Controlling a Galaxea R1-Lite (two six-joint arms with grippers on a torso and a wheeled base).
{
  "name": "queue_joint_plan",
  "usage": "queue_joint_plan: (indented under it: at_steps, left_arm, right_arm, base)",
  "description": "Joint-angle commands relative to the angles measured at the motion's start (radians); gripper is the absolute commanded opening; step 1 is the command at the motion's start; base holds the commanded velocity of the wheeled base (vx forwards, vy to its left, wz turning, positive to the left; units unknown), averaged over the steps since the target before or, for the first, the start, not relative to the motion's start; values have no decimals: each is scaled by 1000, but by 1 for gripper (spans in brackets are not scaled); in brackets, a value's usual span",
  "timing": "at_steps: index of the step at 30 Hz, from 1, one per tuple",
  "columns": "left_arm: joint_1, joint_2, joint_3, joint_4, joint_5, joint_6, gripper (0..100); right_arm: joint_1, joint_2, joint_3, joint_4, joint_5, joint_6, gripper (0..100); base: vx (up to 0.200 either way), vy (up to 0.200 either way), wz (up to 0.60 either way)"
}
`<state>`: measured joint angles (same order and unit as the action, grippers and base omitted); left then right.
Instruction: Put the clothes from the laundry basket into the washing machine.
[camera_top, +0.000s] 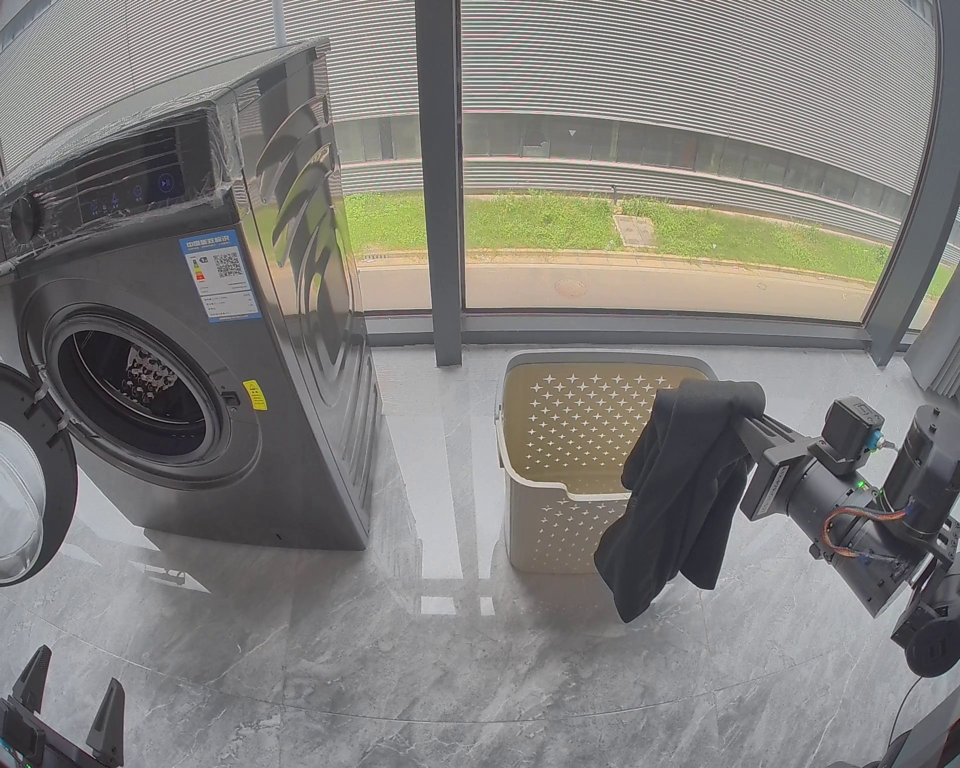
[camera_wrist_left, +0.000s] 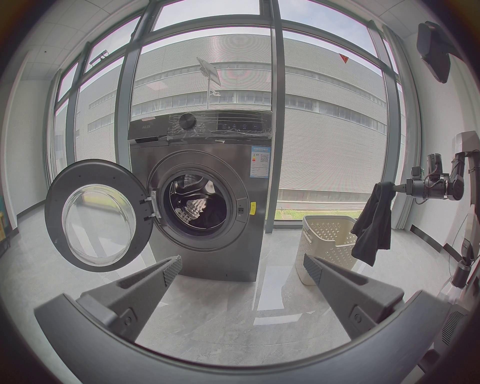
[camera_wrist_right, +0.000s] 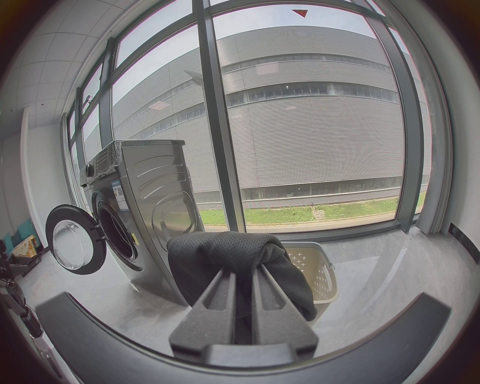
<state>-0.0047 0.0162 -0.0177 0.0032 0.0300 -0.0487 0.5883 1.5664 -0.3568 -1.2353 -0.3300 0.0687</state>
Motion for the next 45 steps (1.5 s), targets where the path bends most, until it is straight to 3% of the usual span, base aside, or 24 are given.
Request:
queue_joint_plan:
  at_steps: [1,34,40,45]
  left_arm:
    - [0,-16,15,0,1,0,100]
    - [0,-16,15,0,2,0,100]
    - [0,-16,15,0,2,0,100]
    - [0,-16,15,0,2,0,100]
  right_arm:
    - [10,-2,-10,-3,6,2,0]
    - [45,1,-4,-6,12,20,0]
    - [45,1,-1,-6,12,20,0]
    - [45,1,1,-6,14,20,0]
  base:
    - [0,200,0]
    - [0,200,0]
    - [0,0,0]
    - [-200,0,0]
